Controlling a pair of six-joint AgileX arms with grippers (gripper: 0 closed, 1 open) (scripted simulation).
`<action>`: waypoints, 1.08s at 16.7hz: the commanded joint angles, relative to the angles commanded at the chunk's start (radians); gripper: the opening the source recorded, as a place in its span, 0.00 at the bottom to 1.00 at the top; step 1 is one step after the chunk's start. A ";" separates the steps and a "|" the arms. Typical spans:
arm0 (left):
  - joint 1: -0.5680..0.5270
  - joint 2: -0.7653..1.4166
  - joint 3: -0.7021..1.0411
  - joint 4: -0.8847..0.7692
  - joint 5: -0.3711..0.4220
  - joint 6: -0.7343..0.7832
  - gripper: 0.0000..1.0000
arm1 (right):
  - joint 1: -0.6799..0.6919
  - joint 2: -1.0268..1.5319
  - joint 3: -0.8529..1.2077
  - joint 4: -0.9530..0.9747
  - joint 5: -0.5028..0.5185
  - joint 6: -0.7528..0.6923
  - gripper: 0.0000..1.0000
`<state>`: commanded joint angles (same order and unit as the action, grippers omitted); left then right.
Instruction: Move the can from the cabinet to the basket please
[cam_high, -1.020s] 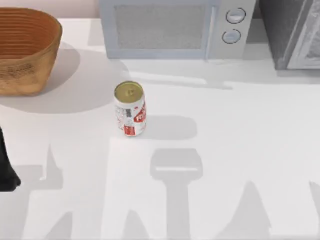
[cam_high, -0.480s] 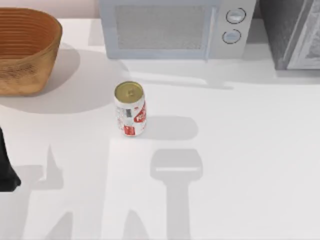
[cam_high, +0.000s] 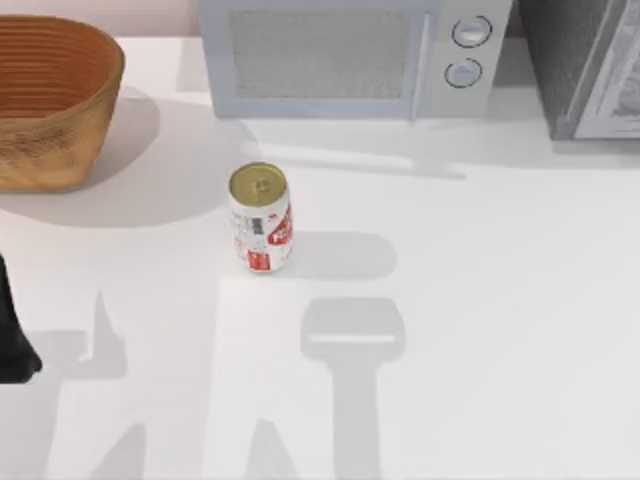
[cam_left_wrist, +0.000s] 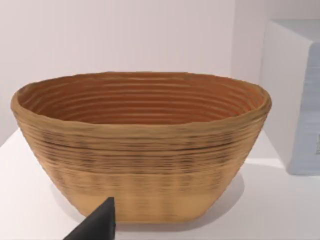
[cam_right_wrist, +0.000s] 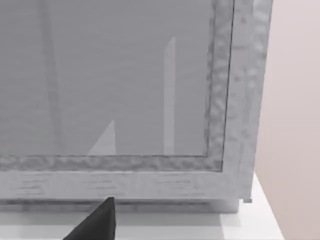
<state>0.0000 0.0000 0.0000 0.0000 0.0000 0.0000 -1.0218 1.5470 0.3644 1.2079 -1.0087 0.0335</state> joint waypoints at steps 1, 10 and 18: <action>0.000 0.000 0.000 0.000 0.000 0.000 1.00 | -0.002 -0.001 0.011 -0.011 0.000 0.000 1.00; 0.000 0.000 0.000 0.000 0.000 0.000 1.00 | -0.036 -0.039 0.497 -0.546 -0.028 0.000 1.00; 0.000 0.000 0.000 0.000 0.000 0.000 1.00 | -0.033 -0.140 1.117 -1.299 -0.037 0.001 1.00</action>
<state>0.0000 0.0000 0.0000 0.0000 0.0000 0.0000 -1.0550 1.4072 1.4817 -0.0912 -1.0452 0.0341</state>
